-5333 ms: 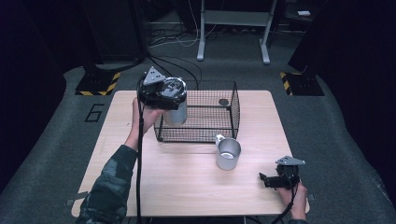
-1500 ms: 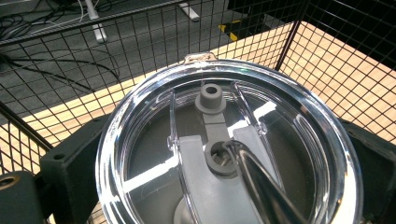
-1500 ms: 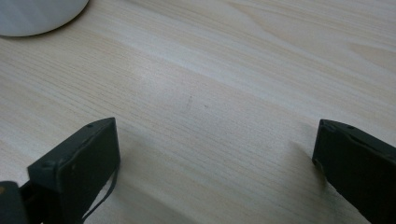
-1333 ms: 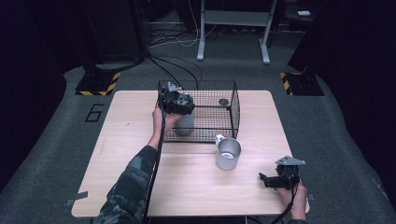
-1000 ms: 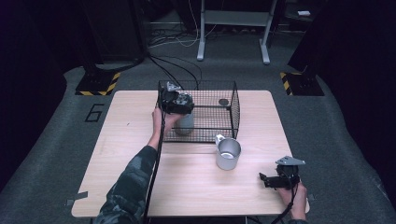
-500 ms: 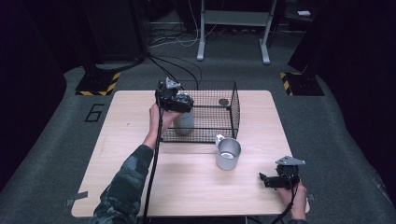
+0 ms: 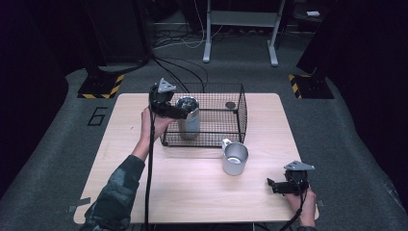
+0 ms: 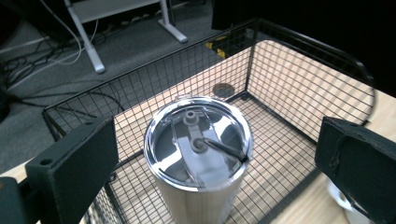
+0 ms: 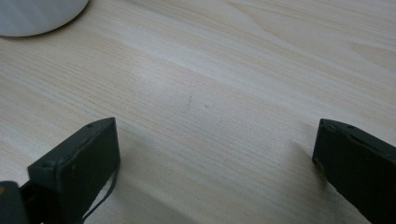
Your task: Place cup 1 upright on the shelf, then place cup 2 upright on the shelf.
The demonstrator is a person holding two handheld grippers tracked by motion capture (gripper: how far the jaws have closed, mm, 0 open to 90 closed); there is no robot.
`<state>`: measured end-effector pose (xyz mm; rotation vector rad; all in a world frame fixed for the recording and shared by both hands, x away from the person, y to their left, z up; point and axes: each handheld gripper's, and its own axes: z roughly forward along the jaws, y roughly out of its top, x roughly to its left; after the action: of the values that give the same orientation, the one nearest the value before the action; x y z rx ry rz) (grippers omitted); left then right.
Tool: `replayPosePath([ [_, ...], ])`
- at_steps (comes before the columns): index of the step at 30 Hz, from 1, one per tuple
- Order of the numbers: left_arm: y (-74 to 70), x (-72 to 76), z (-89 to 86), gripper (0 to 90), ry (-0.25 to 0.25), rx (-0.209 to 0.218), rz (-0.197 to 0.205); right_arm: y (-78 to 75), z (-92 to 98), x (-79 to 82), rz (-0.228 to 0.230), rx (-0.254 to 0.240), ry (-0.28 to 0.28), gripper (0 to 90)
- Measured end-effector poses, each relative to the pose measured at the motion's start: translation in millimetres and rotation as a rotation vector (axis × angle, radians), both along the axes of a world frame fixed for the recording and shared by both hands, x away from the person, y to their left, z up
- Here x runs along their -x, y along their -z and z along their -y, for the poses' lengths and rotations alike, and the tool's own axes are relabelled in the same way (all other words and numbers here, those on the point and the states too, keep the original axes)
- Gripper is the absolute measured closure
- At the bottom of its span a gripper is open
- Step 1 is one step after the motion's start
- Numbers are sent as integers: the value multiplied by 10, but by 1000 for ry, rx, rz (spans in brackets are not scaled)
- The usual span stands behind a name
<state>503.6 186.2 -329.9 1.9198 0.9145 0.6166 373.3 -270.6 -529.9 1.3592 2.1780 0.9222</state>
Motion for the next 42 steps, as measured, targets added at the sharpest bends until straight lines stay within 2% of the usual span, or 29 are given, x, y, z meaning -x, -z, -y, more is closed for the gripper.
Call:
replayPosePath([
  [4, -38, 151, -70, 0, 18, -16, 18, 0, 0, 0, 0, 0, 0, 4],
  [9, -14, 317, -176, 0, 36, -45, 10, 0, 0, 0, 0, 0, 0, 3],
  [13, 70, 430, -260, 0, 46, -57, -11, 0, 0, 0, 1, 0, 0, 4],
  [21, 288, 639, -466, 0, 50, -48, -34, -1, -2, 3, -1, 0, 3, 4],
  [25, 395, 753, -583, 0, 52, -58, -52, -1, -2, 3, -1, 0, 3, 4],
  [31, 631, 950, -794, 0, 10, -50, -69, -1, -2, 4, -1, 0, 3, 4],
  [33, 781, 1003, -887, 0, -11, -48, -100, -2, -3, 5, -3, 0, 4, 4],
  [40, 1145, 1093, -1091, 0, -65, -36, -176, -1, -2, 3, -1, 1, 1, 4],
  [41, 1231, 1106, -1119, 0, -73, -37, -198, -1, 0, 1, 1, 3, -3, 4],
  [42, 1303, 1113, -1138, 0, -76, -57, -218, -1, -1, 3, 0, 5, -7, 4],
])
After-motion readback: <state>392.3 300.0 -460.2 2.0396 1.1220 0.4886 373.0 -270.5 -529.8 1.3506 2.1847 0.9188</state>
